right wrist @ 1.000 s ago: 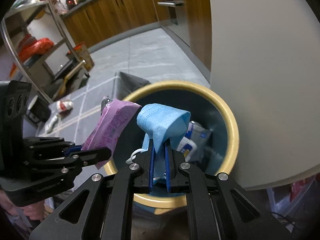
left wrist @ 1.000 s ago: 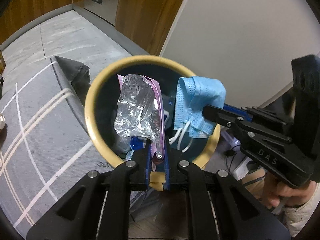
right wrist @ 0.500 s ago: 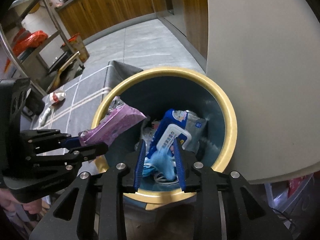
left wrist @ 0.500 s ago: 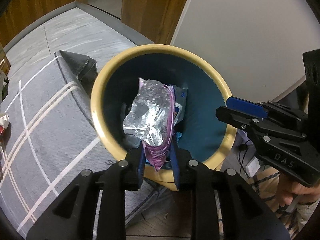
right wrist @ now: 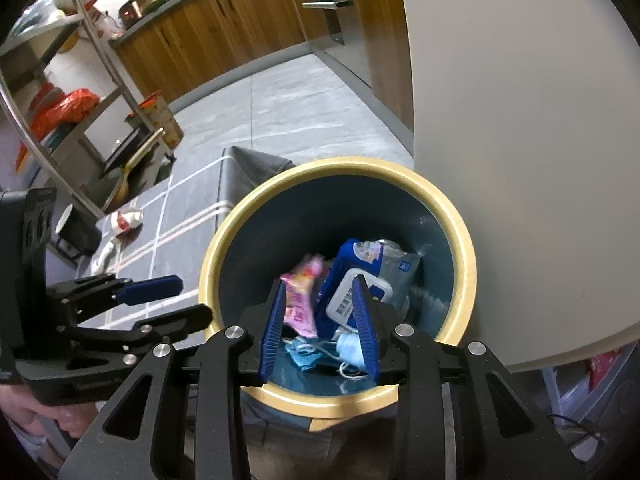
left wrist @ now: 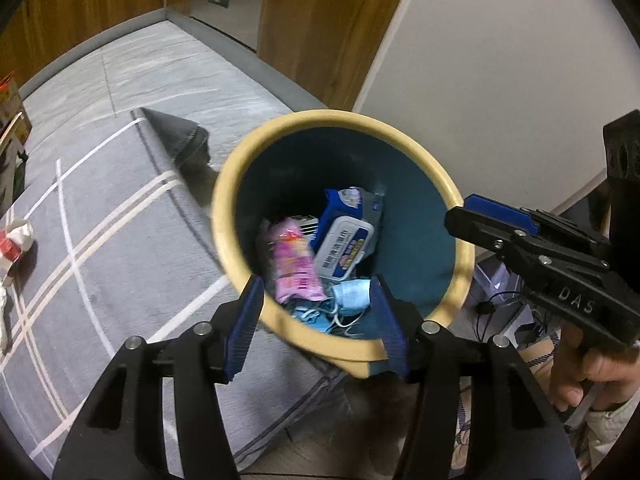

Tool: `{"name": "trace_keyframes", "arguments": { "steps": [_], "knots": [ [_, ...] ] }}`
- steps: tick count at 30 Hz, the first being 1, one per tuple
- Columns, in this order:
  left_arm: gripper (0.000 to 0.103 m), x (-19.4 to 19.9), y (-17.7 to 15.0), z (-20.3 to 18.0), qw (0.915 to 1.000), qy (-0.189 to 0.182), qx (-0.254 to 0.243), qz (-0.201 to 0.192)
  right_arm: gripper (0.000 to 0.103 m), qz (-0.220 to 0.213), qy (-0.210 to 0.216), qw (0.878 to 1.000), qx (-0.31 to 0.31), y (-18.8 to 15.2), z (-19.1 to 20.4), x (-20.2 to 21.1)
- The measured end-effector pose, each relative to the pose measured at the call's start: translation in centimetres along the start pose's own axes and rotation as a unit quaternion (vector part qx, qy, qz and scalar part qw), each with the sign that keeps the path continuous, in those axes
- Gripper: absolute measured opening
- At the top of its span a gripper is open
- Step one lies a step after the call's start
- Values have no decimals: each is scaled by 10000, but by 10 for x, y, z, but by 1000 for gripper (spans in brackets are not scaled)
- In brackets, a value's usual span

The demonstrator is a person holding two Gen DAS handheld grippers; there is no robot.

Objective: Collect trash
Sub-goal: 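Move both open tools back to the white tissue and paper cup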

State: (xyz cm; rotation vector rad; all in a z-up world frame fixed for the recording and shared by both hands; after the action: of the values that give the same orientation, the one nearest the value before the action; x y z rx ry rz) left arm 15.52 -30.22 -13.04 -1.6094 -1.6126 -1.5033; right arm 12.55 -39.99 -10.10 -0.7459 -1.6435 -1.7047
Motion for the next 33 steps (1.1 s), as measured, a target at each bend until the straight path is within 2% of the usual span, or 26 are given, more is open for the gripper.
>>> {"name": "trace_keyframes", "arguments": {
  "steps": [5,12,23,33],
  "knots": [
    [56,20,0,33,9994,127,286,-127,54,-92,111,9998,96,8,15,-1],
    [57,51,4,103,9952,404,812,-364,62,-147,305,9987,385,25,56,-7],
    [57,91,-6,212,9839,905,1434,-561,62,-148,659,9942,841,52,132,-27],
    [56,107,-5,307,9698,1464,1827,-687,62,35,1057,9842,1418,89,219,-81]
  ]
}}
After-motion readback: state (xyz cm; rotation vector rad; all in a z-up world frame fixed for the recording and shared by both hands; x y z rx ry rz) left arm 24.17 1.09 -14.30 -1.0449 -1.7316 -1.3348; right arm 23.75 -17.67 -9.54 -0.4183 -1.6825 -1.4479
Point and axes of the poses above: each gripper's, at about its wrist camera, not at the fingertips, and x roughly against the way its jaws point, z to its left, y to its top, the point moved 9 cm from there along -x, roughly the way its jaws point, and after that the axes turned 14 degrees about x, right-handed, at the moved point
